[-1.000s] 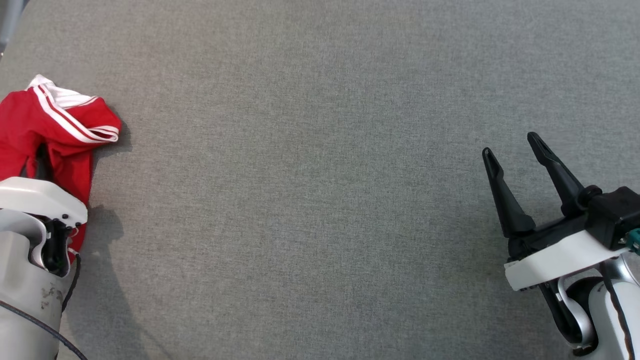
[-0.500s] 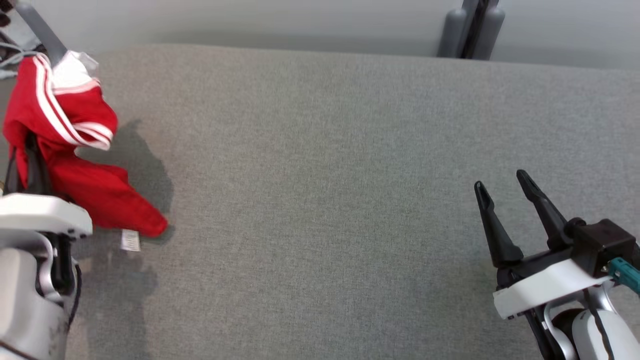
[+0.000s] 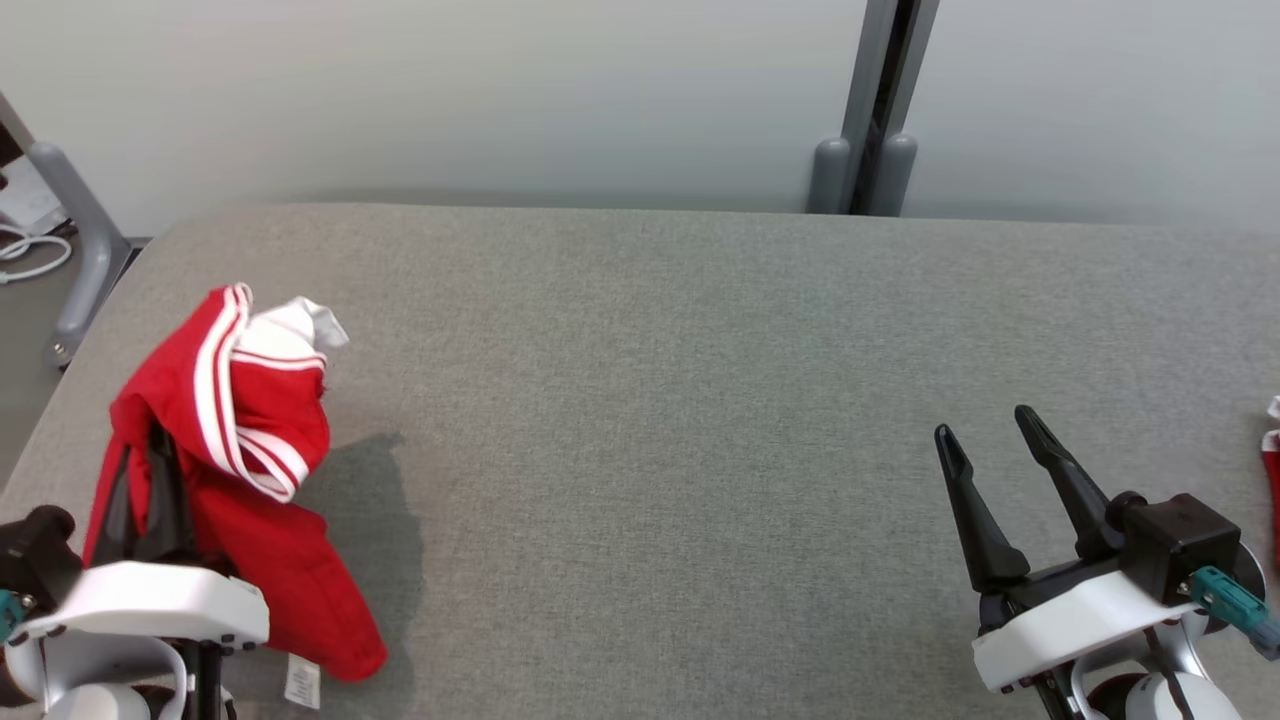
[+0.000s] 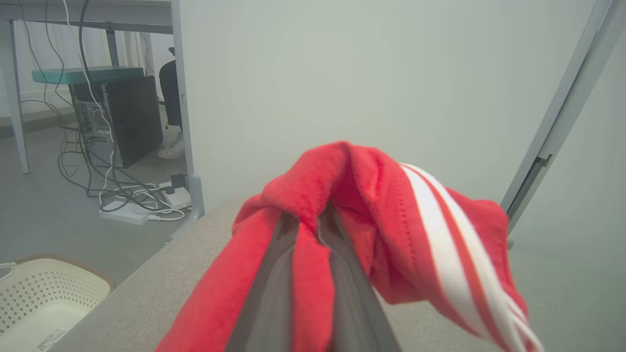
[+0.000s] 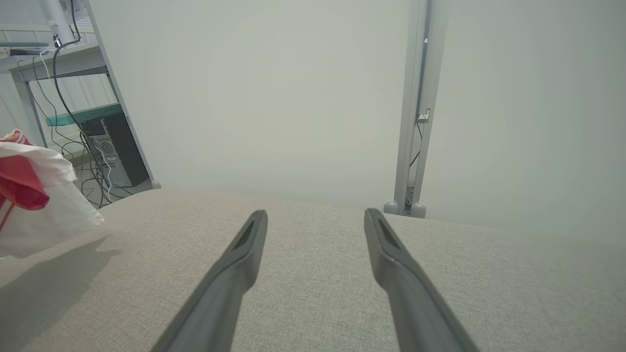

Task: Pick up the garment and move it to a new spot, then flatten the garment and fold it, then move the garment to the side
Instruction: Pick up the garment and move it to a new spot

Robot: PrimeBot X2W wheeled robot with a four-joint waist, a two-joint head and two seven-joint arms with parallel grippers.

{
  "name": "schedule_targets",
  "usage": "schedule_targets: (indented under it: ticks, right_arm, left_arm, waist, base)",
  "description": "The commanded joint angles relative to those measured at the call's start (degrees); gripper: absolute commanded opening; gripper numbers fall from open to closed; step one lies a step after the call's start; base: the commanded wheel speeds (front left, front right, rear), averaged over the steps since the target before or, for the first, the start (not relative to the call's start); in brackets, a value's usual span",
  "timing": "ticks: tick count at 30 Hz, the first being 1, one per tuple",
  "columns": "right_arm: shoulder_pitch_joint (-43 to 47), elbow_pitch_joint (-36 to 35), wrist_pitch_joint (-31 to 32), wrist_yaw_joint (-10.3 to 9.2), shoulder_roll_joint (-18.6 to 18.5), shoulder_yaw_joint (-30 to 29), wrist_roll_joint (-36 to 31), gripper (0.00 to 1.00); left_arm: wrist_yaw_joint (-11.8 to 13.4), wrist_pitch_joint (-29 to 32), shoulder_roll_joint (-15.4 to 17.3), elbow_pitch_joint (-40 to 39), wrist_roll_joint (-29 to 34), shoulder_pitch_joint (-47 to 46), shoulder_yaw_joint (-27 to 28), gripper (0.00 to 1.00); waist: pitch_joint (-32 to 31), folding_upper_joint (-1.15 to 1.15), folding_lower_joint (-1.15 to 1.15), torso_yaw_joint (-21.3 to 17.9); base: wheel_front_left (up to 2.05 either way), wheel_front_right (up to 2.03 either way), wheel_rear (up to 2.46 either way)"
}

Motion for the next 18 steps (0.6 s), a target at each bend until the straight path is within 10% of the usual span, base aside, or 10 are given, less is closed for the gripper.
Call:
schedule_targets:
  ticks: [1, 18]
  right_arm:
    - [0.9, 0.2, 0.04, 0.01, 0.01, -0.27, -0.03, 1.0]
    - [0.22, -1.19, 0.42, 0.01, 0.43, -0.11, 0.23, 1.0]
  left_arm:
    - [0.49, 0.91, 0.38, -1.56, 0.39, 1.05, -0.43, 0.0]
    - [0.33, 3.77, 0.05, -6.34, 2.75, 0.07, -5.72, 0.0]
  waist:
    - [-1.14, 0.0, 0.0, -0.93]
    - [-0.33, 0.0, 0.0, -8.69]
  base:
    - [0.0, 0.0, 0.0]
    - [0.0, 0.0, 0.0]
